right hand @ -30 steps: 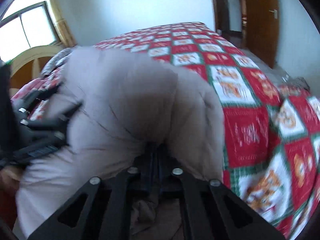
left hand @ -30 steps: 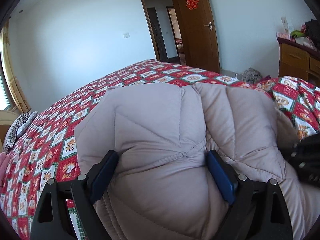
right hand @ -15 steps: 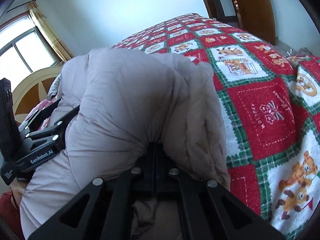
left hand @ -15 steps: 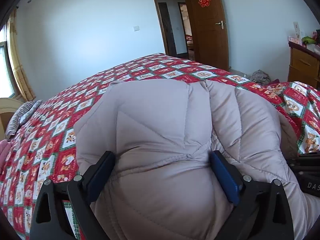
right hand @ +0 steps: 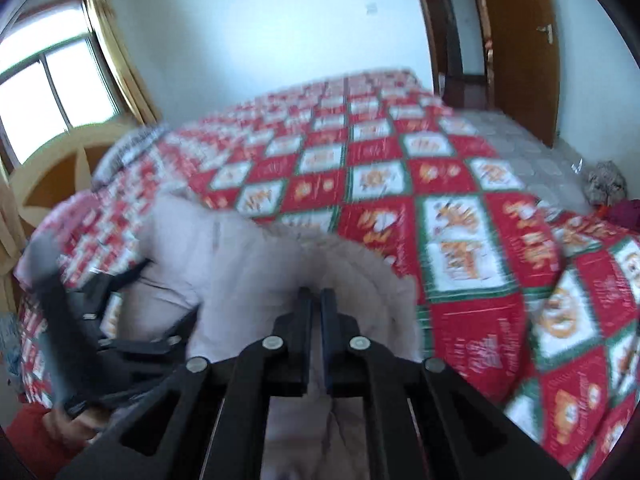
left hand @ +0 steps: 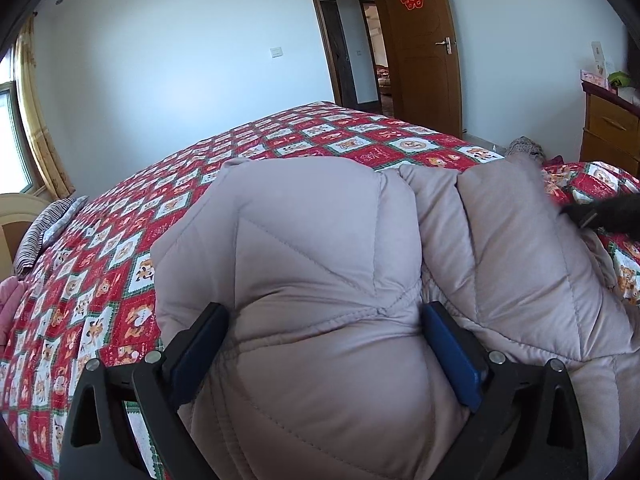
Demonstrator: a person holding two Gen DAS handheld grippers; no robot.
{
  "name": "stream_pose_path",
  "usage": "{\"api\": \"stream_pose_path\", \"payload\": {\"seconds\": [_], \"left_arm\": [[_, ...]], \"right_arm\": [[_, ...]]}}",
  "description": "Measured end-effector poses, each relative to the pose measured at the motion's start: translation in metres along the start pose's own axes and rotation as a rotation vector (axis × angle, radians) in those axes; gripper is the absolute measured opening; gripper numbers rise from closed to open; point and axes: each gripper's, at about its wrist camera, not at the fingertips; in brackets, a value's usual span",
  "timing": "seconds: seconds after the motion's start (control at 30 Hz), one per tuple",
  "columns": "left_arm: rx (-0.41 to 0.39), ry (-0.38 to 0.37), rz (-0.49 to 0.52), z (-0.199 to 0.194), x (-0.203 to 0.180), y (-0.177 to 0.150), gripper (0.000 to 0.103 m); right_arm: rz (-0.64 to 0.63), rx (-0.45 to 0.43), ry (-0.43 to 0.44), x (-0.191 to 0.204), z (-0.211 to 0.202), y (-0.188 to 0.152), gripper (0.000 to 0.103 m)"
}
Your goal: Fold large clothes
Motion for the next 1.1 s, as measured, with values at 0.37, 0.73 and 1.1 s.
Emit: {"api": "stream_pose_path", "payload": {"seconds": [0.37,0.73,1.1], "left_arm": [[0.006,0.02,-0.021,0.009,0.001,0.0,0.1],[0.06,-0.087,-0.232,-0.053,0.07,0.007,0.101],[0.129,-0.311,-0.626,-0.041,0.118,-0.055,0.101]], "right_arm": [[0.068,-0.029,-0.005,-0.014,0.029,-0.037,0.0],[0.102,-0.115,0.043,-0.035,-0.065,-0.023,0.097],[0.249,0.003,0.203,-0.047,-0.047,-0.056,0.103]]}}
Point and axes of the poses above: each gripper's, at about its wrist camera, not at the fingertips, and z roughly the way its jaws point, x to its left, y to its top, and after that the axes turned 11 degrees about -x, right-handed
